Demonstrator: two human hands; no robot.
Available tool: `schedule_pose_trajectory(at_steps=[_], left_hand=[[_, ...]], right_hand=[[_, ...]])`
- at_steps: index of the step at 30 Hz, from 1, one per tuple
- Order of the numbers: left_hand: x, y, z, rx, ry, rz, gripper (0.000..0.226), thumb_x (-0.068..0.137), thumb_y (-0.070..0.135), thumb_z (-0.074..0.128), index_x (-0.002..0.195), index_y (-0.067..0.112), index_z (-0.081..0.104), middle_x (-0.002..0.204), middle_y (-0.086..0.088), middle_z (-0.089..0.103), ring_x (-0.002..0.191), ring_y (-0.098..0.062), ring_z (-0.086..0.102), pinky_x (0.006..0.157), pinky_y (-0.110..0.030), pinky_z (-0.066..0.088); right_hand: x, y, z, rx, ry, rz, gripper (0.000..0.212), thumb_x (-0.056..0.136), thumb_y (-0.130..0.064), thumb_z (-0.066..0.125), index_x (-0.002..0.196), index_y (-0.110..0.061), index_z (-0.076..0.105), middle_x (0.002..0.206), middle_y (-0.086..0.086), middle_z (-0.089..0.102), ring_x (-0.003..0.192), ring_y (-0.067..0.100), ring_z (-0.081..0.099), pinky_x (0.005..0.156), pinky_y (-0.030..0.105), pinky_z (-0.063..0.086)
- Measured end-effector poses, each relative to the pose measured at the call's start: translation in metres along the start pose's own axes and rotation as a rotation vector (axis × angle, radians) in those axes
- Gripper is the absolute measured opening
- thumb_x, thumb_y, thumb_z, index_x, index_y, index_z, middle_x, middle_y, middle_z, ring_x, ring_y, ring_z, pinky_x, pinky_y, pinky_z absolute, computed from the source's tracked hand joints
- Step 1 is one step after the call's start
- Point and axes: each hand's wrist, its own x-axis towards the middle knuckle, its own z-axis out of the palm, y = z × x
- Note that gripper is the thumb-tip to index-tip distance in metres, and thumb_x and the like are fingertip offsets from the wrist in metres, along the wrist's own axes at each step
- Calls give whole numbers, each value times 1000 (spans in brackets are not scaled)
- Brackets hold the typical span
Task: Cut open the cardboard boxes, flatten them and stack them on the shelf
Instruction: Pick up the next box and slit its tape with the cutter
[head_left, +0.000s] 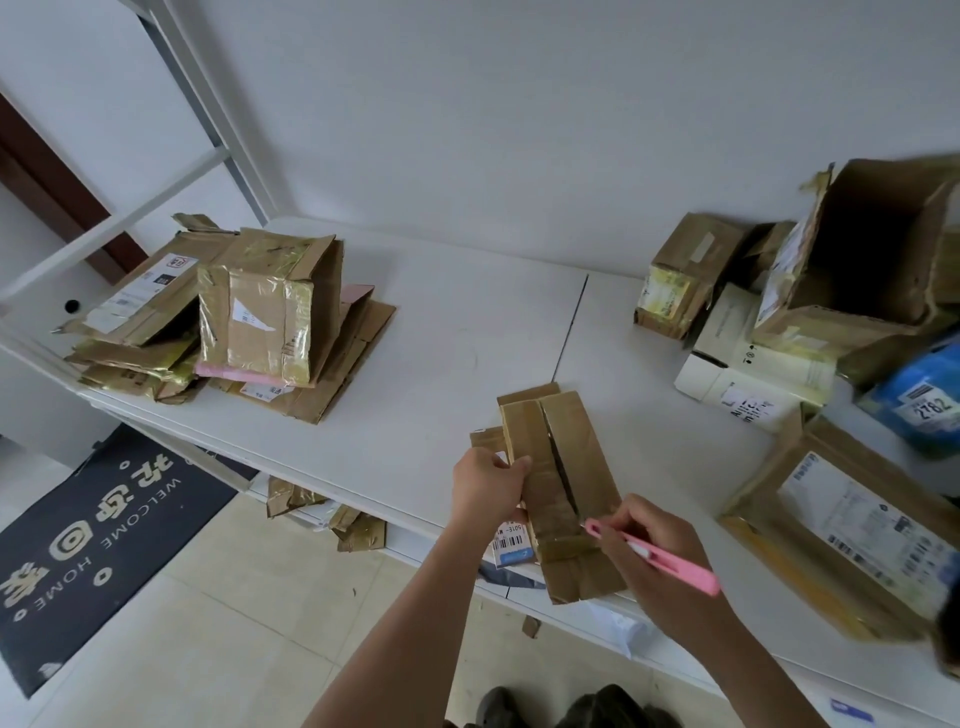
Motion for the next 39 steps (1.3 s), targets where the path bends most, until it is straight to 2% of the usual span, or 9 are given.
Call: schedule_pose_trajectory(at_steps=[6, 11, 16, 21, 24, 29, 32, 35, 39], left_hand=[[2, 1, 3, 174, 34, 239, 48, 95, 18, 62, 136, 25, 38, 130, 2, 54, 111, -21, 59, 92, -40, 53], [14, 6, 4, 575, -120, 449, 69, 96, 8, 49, 154, 34, 22, 165, 10, -5, 152, -27, 2, 119, -54, 21], [33, 16, -8, 665, -147, 464, 65, 87, 22, 65, 144, 37, 35, 163, 6, 9, 152, -27, 5, 120, -53, 0], [28, 11, -21, 538, -110, 450, 54, 76, 43, 79, 116, 37, 43, 111, 7, 36, 99, -18, 52, 92, -45, 53], [16, 7, -30, 553, 141, 327, 55, 75, 62, 72, 106, 29, 41, 101, 7, 42, 81, -13, 55, 66, -39, 55], [6, -9, -31, 833, 405, 539, 58, 91, 48, 57, 136, 18, 37, 130, -7, 41, 123, -28, 46, 100, -44, 42], [12, -11, -28, 890, 87, 769, 54, 100, 40, 43, 151, 28, 30, 159, 0, 24, 150, -24, 16, 123, -46, 9], [19, -19, -25, 963, -103, 673, 82, 85, 78, 30, 155, 38, 14, 165, 12, 2, 151, -11, -9, 120, -41, -12], [25, -24, -28, 1011, -157, 644, 114, 59, 95, 30, 155, 41, 1, 163, 15, -12, 148, -7, -20, 117, -41, -17]], right_hand=[[-17, -6, -1, 138, 103, 102, 18, 87, -26, 62, 81, -10, 61, 69, 11, 62, 60, 36, 56, 48, 50, 47], [-36, -9, 11, 215, 364, 68, 19, 91, -22, 62, 79, -9, 57, 71, 5, 64, 59, 16, 59, 50, 28, 49], [-43, 2, 21, 386, 592, 233, 10, 91, -1, 59, 83, -5, 55, 76, 6, 68, 70, 17, 67, 71, 31, 59], [-37, -1, 33, 448, 593, 218, 9, 94, -16, 56, 93, -8, 53, 110, 1, 72, 100, 20, 72, 81, 36, 60], [-15, -1, 28, 497, 617, 209, 8, 96, -16, 56, 94, -8, 53, 105, 5, 71, 103, 22, 71, 82, 42, 60], [27, 0, 22, 532, 566, 214, 9, 98, -11, 56, 94, -3, 52, 97, 23, 66, 97, 39, 68, 83, 61, 55], [37, 5, 26, 578, 594, 257, 10, 98, -11, 57, 91, -5, 52, 92, 24, 66, 94, 40, 68, 81, 56, 57], [33, 13, 29, 648, 613, 249, 9, 98, -11, 57, 90, -8, 52, 88, 8, 73, 92, 23, 73, 76, 37, 61], [25, 23, 31, 600, 605, 253, 9, 97, -15, 59, 89, -14, 56, 94, 11, 72, 97, 28, 72, 85, 51, 58]])
